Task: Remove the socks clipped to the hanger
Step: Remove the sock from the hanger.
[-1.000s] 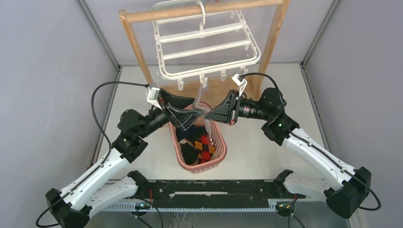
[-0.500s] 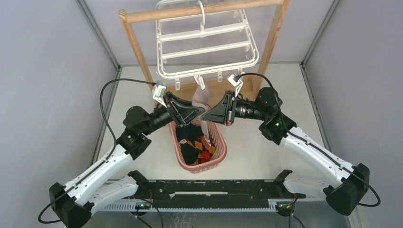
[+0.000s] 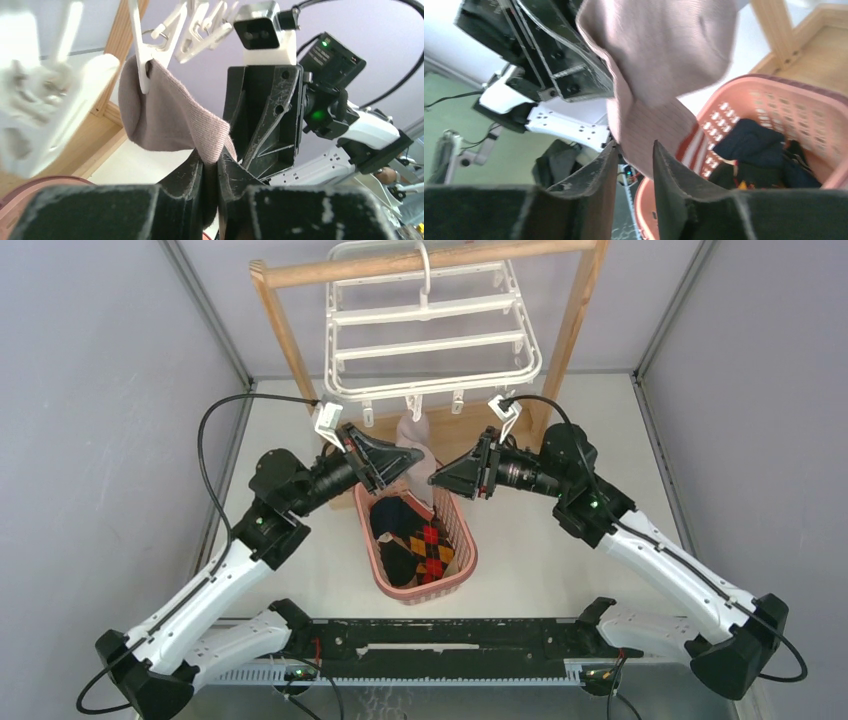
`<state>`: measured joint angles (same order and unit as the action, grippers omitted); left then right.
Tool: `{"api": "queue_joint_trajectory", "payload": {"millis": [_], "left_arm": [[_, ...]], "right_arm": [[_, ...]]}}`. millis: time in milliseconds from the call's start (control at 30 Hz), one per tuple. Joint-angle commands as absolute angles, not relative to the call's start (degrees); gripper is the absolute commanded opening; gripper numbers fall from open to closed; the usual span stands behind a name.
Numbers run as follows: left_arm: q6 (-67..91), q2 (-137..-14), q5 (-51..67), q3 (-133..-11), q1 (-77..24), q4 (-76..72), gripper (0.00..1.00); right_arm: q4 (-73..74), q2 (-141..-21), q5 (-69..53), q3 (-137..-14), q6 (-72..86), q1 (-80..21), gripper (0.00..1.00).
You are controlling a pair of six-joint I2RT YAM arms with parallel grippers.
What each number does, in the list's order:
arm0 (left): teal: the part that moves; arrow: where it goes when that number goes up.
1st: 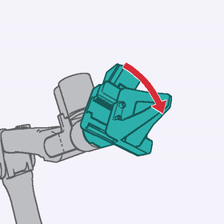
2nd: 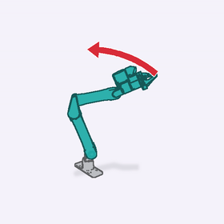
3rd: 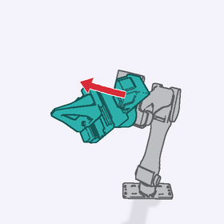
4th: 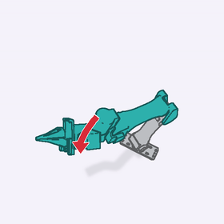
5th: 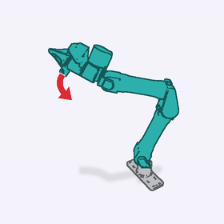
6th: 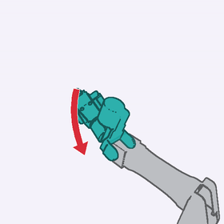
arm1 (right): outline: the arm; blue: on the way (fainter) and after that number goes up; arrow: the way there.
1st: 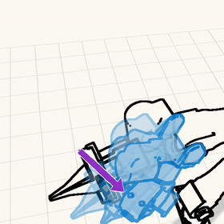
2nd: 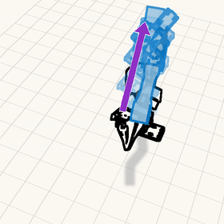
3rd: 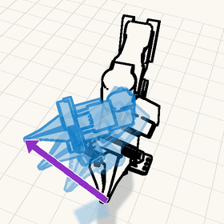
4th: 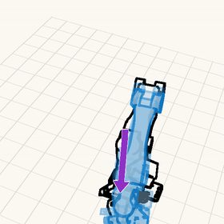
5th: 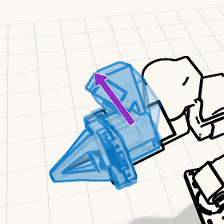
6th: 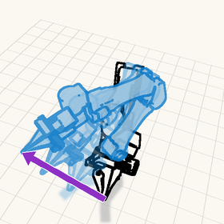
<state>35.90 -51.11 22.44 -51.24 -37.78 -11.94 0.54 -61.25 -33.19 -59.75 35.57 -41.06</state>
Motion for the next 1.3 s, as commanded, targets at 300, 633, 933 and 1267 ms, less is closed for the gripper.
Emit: {"api": "queue_joint_trajectory", "payload": {"millis": [300, 633, 933, 1267], "left_arm": [[36.65, -52.00, 8.89, -63.95, -37.39, 7.56, 0.14], [38.20, -52.17, 0.64, -66.12, -37.43, 14.32, 0.12], [40.34, -52.65, 1.47, -66.29, -37.39, 15.28, 0.12], [43.04, -50.74, 6.40, -66.27, -37.36, 13.35, 0.12]], "right_arm": [[12.77, -54.20, 5.60, -63.46, 15.76, -55.67, 0.56], [5.08, -56.96, 25.01, -63.45, 4.67, -73.93, 0.56], [4.46, -66.21, 29.73, -67.83, 2.80, -76.20, 0.66], [1.25, -68.58, 16.13, -67.92, 8.46, -66.30, 0.73]]}}
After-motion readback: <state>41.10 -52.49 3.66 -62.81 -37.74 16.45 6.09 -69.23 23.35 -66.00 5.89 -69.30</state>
